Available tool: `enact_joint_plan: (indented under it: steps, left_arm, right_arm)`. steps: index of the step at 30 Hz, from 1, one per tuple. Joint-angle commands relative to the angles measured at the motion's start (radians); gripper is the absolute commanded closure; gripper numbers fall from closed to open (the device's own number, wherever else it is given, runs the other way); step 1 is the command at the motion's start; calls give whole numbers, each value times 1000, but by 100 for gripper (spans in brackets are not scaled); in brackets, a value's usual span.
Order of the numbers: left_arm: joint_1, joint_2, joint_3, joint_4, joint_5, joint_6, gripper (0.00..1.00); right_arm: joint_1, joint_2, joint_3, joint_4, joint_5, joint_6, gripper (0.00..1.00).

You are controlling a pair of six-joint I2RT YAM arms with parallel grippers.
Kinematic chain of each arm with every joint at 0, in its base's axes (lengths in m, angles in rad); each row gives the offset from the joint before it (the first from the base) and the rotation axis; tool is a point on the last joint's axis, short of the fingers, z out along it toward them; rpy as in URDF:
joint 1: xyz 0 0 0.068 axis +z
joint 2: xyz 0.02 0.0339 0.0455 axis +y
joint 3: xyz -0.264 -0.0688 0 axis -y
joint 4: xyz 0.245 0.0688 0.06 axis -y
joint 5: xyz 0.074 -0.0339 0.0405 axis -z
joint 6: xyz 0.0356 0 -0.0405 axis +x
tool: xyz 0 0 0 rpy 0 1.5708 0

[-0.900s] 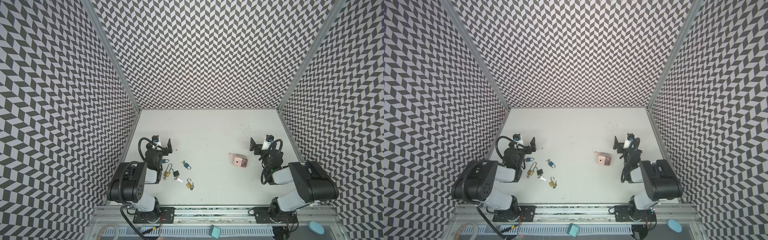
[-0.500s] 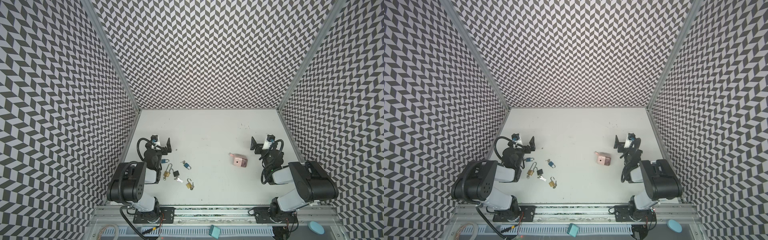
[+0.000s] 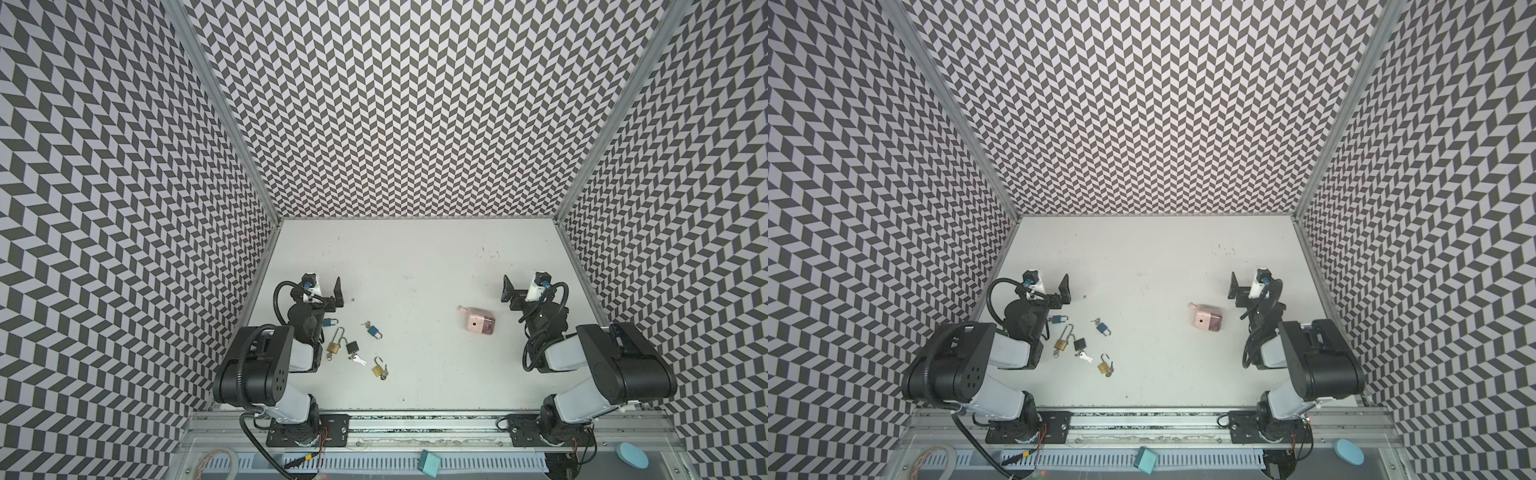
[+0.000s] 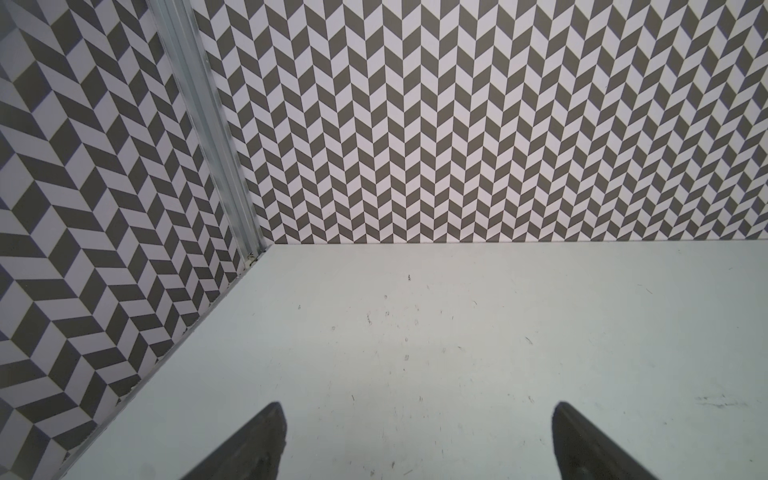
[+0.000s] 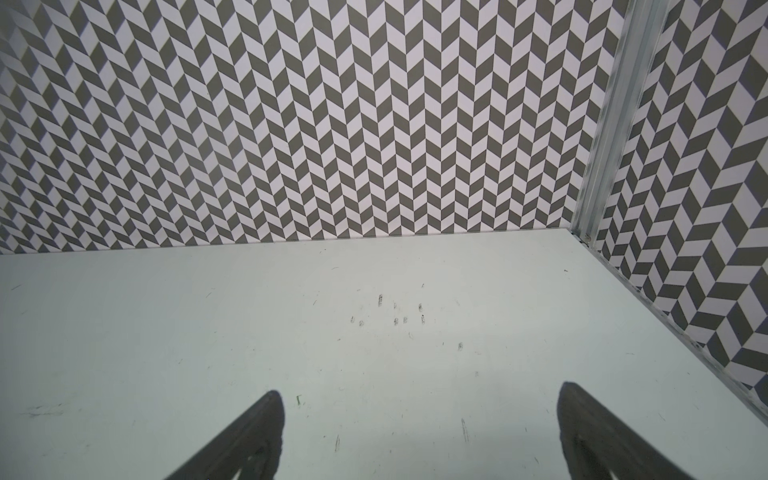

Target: Lock with the key

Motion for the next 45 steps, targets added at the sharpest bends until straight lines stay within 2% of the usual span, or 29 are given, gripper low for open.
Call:
enact_joint_plan:
  steps: [1, 2, 4, 5, 6, 8, 10, 13, 15, 17, 19, 20, 22, 23, 26, 29, 31, 34, 38, 42, 45]
  left_arm:
    - [-33, -43, -49, 114, -63, 33, 0]
    - [-54, -79, -51, 93, -109, 42, 0]
    - [-110, -172, -11, -57, -281, 41, 0]
    - [-139, -233, 37, -195, -402, 12, 0]
    - [-156, -293, 89, -338, -500, -37, 0]
    - [-161, -371, 185, -568, -637, -200, 0]
    - [-162, -419, 299, -852, -728, -430, 0]
    - [-161, -437, 423, -1098, -692, -608, 0]
    - [-162, -449, 459, -1155, -611, -637, 0]
    - [-167, -474, 473, -1205, -536, -681, 0]
    - [-182, -497, 488, -1250, -452, -714, 0]
    - [-203, -506, 502, -1284, -422, -727, 0]
    - [-268, -514, 535, -1346, -403, -719, 0]
    - [-311, -516, 555, -1384, -416, -711, 0]
    - [-401, -521, 591, -1474, -426, -691, 0]
    - [-428, -537, 592, -1498, -328, -680, 0]
    - [-426, -547, 588, -1508, -253, -670, 0]
    - [-426, -556, 574, -1525, -207, -657, 0]
    - [-411, -541, 563, -1540, -155, -687, 0]
    - [-356, -539, 557, -1581, -98, -717, 0]
    - [-272, -579, 514, -1563, -20, -729, 0]
  right_arm:
    - [1, -43, -12, 63, 23, -7, 1]
    - [13, -83, -17, 37, 35, -19, 1]
    - [36, -190, 11, -96, 67, -35, 0]
    - [44, -249, 55, -204, 76, -30, 1]
    - [45, -314, 99, -301, 83, 30, 1]
    - [44, -375, 135, -347, 51, 168, 1]
    - [43, -387, 164, -319, -71, 213, 1]
    - [44, -407, 194, -293, -247, 293, 1]
    - [44, -437, 214, -304, -316, 383, 1]
    - [43, -464, 235, -348, -336, 484, 1]
    - [44, -491, 277, -464, -323, 603, 1]
    - [45, -498, 326, -602, -311, 659, 1]
    - [45, -493, 415, -820, -347, 694, 1]
    - [44, -488, 438, -864, -388, 697, 1]
    - [43, -492, 424, -855, -472, 791, 1]
    - [34, -478, 354, -717, -560, 845, 0]
    - [39, -435, 356, -675, -646, 812, 5]
    - [108, -368, 446, -846, -661, 685, 8]
    - [342, -337, 550, -1123, -462, 480, 5]
    - [571, -313, 504, -1105, -318, 411, 3]
    - [713, -237, 538, -1153, -277, 358, 4]
